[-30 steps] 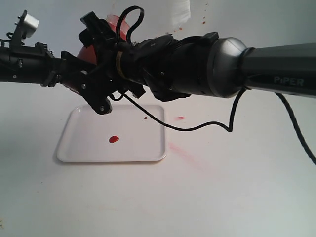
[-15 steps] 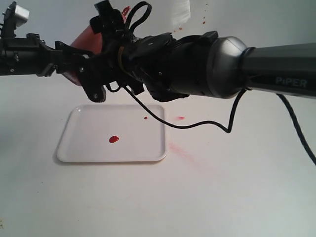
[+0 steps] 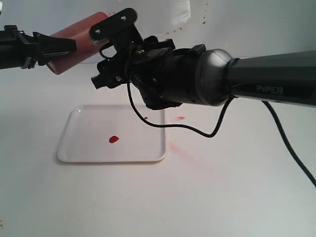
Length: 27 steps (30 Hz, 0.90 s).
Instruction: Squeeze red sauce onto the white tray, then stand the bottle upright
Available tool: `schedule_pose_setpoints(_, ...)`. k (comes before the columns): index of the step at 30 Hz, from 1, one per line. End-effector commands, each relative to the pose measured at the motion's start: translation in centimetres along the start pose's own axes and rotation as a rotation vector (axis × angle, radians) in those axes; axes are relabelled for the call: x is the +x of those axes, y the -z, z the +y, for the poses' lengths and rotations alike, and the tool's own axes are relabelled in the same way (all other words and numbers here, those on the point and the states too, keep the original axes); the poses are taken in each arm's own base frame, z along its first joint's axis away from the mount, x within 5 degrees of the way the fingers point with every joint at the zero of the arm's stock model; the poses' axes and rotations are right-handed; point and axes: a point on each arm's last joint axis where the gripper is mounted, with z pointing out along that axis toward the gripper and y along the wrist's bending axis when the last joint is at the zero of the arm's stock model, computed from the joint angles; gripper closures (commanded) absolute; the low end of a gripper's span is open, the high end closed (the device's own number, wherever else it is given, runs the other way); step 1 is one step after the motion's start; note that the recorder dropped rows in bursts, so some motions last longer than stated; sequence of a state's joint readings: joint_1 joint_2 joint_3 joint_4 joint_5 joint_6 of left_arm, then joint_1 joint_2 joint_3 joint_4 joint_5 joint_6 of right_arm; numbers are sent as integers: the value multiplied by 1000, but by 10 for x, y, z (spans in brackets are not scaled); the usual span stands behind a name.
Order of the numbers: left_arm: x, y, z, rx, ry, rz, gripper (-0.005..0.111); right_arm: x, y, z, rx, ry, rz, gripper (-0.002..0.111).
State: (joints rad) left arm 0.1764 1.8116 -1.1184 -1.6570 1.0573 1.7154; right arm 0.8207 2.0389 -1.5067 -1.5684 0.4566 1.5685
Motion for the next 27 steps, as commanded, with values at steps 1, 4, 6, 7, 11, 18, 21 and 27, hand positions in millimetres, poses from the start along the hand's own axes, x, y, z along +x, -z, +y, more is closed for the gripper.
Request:
schedule_pose_setpoints(1, -11, 3, -4, 37, -4, -71, 107, -5, -1, -9, 4, -263, -5, 33)
schedule_pose_setpoints(4, -10, 3, -4, 37, -7, -69, 107, -1, -4, -12, -24, -423, 38, 33)
schedule_pose_setpoints(6, -10, 3, -4, 37, -8, -67, 107, 1, -8, -19, -47, -623, 77, 33)
schedule_pose_setpoints(7, -10, 3, -4, 37, -13, -65, 107, 2, -10, -21, -77, -692, 94, 33)
schedule_pose_setpoints(11, -11, 8, -5, 71, -36, -71, 107, -1, -19, -39, -253, -880, 125, 36)
schedule_pose_setpoints(18, -8, 11, -9, 131, -70, -51, 107, 10, -37, -50, -494, -954, 150, 37)
schedule_pose_setpoints(21, -7, 11, -9, 132, -72, -42, 107, 18, -42, -50, -479, -946, 163, 37)
schedule_pose_setpoints(27, -2, 11, -9, 141, -97, 14, 107, 21, -48, -46, -521, -917, 102, 37)
